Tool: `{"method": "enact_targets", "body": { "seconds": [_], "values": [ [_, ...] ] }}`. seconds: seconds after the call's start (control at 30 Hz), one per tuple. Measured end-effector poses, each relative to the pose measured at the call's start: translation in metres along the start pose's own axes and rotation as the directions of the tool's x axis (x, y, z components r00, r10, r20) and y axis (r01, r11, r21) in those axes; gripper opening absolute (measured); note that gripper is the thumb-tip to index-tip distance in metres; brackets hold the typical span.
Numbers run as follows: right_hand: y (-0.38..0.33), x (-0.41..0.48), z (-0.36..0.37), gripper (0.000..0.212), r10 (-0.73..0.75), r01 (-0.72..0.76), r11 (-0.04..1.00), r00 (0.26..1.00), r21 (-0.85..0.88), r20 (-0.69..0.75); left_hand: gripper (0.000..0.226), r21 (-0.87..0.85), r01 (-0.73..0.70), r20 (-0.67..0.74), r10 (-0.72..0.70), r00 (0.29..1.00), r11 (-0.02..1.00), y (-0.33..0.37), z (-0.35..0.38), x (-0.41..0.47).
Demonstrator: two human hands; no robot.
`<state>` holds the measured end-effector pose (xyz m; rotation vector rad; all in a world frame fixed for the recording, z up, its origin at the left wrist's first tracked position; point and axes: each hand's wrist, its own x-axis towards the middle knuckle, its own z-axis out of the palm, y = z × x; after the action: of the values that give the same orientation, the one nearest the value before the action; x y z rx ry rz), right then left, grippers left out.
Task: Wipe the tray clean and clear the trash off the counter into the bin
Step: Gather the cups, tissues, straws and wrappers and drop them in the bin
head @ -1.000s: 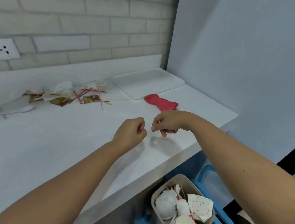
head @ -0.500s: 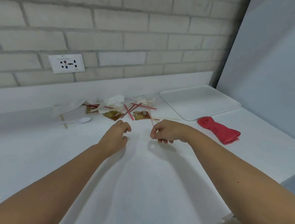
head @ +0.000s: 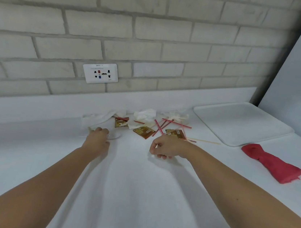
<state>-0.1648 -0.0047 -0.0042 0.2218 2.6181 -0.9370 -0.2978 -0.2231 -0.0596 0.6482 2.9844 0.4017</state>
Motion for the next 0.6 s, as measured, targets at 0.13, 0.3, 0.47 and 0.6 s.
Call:
{"method": "enact_targets", "body": {
  "seconds": [0.13, 0.3, 0.47, 0.6],
  "values": [
    [-0.010, 0.023, 0.002, 0.008, -0.012, 0.012, 1.000, 1.000, -0.004, 0.016, 0.028, 0.121, 0.018, 0.027, -0.021, 0.999, 0.992, -0.007, 0.004, 0.016],
    [-0.016, 0.051, 0.001, 0.008, -0.043, 0.043, 0.999, 0.999, 0.007, -0.003, 0.027, 0.162, -0.112, -0.033, 0.119, 0.992, 0.980, -0.007, 0.011, 0.029],
    [-0.025, 0.085, -0.004, 0.021, -0.143, 0.122, 0.986, 0.971, -0.115, -0.191, 0.016, -0.041, -0.079, -0.180, 0.071, 0.981, 0.996, -0.014, -0.002, 0.055],
    [-0.030, 0.119, -0.005, 0.047, -0.147, 0.074, 0.967, 0.944, -0.245, -0.295, 0.030, -0.146, -0.024, -0.210, -0.007, 0.978, 0.989, -0.019, -0.010, 0.081]
  ]
}}
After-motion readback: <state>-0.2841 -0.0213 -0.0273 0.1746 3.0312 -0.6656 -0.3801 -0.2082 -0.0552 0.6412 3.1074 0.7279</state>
